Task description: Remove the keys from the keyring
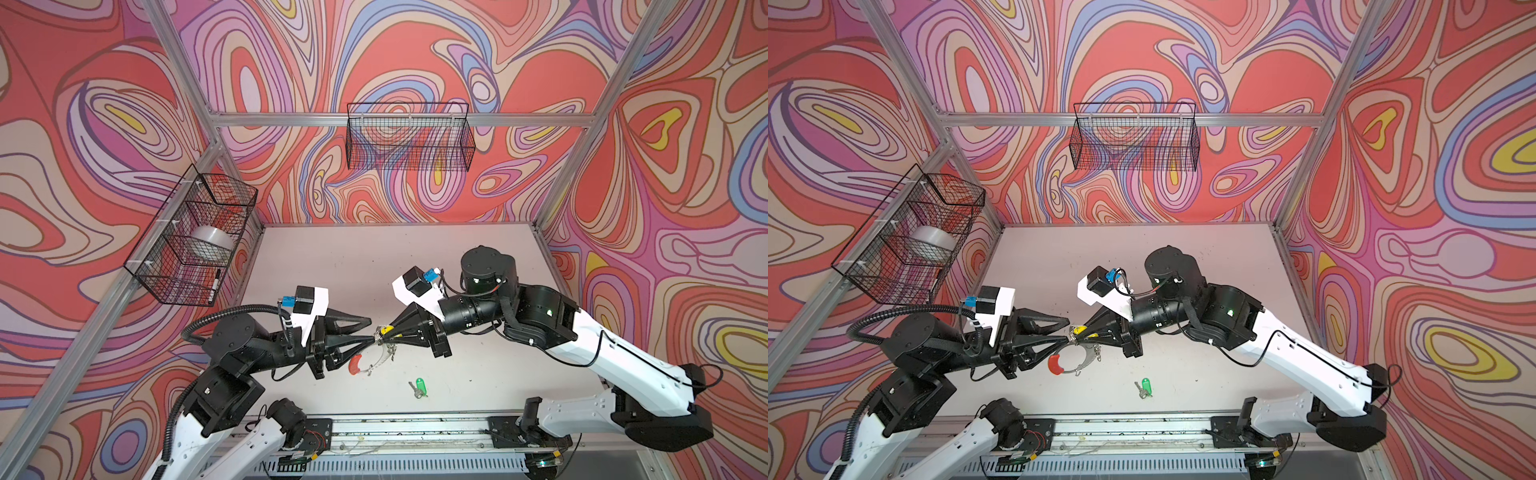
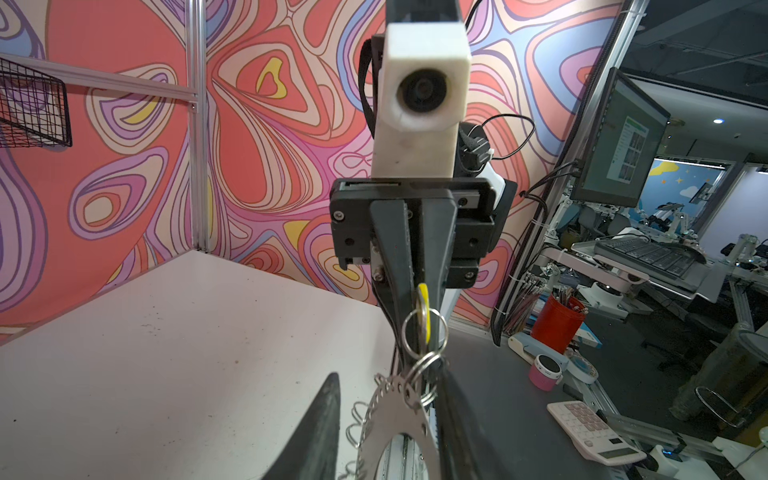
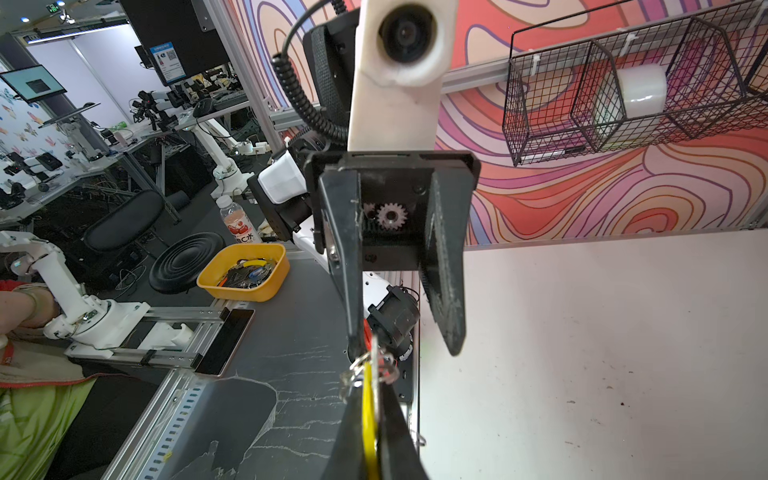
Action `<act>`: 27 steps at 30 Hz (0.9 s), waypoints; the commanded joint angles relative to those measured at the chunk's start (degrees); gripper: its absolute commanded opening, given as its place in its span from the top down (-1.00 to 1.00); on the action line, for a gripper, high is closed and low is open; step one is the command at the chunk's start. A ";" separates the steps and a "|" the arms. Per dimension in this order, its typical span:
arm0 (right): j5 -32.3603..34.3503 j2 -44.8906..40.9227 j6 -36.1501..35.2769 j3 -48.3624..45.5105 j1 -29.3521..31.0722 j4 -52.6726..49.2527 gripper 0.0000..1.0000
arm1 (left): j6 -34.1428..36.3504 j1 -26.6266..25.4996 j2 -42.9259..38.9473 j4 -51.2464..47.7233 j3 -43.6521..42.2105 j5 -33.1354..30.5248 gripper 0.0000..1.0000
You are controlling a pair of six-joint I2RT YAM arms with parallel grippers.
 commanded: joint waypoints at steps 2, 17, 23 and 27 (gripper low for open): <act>-0.40 -1.22 -0.72 0.59 0.02 -0.28 1.00 | 0.10 -0.13 2.54 0.17 1.78 7.42 0.09; -0.15 -3.06 -0.88 -1.01 0.09 1.34 1.00 | -6.73 -0.15 5.96 7.39 1.58 16.11 0.24; 0.71 -2.70 -0.73 -1.23 0.02 1.42 1.00 | -7.25 -0.21 6.49 7.75 1.50 16.32 0.51; 0.94 -2.84 -0.30 -1.63 0.08 2.13 1.00 | -8.03 -0.21 6.60 8.54 1.14 16.49 0.56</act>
